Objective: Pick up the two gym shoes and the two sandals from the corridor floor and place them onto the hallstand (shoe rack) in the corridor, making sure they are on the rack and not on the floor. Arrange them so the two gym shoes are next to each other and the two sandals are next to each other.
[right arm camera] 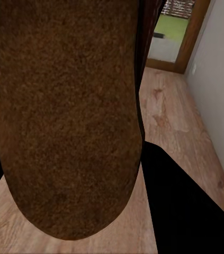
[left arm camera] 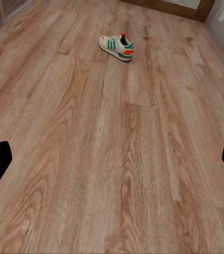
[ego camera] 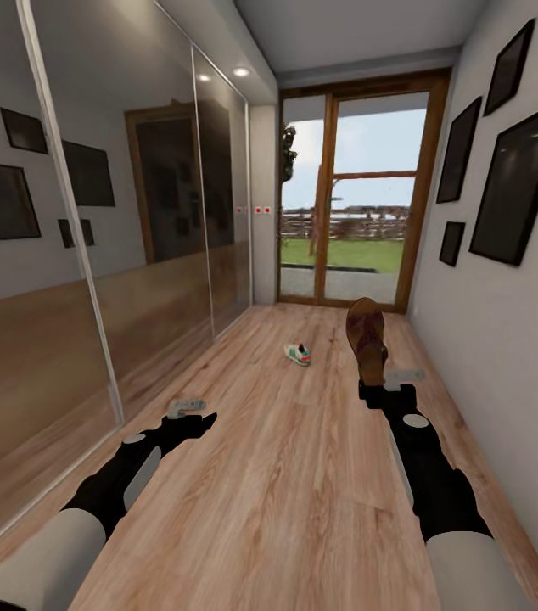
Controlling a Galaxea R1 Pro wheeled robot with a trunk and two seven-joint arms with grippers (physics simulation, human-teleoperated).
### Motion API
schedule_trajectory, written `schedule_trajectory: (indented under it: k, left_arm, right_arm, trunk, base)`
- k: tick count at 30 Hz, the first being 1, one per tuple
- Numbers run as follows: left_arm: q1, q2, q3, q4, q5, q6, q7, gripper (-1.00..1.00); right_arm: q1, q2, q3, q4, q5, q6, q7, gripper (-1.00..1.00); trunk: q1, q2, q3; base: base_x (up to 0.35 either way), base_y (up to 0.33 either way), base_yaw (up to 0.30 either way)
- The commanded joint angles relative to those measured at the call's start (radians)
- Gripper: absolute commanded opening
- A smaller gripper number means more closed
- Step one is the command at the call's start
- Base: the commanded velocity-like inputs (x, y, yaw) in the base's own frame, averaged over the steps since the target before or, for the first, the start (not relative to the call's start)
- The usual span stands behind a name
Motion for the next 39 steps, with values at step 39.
schedule_trajectory:
  k: [39]
  left_arm:
    - [0.001,0.001,-0.004,0.000,0.009,0.006,0.001,1.00]
  right_arm:
    - [-0.001,0.001,-0.001,-0.002,0.005,0.005,-0.001,-1.00]
  trunk:
    - [0.000,0.000,-0.001]
  base:
    - [0.349,-0.016,0.000]
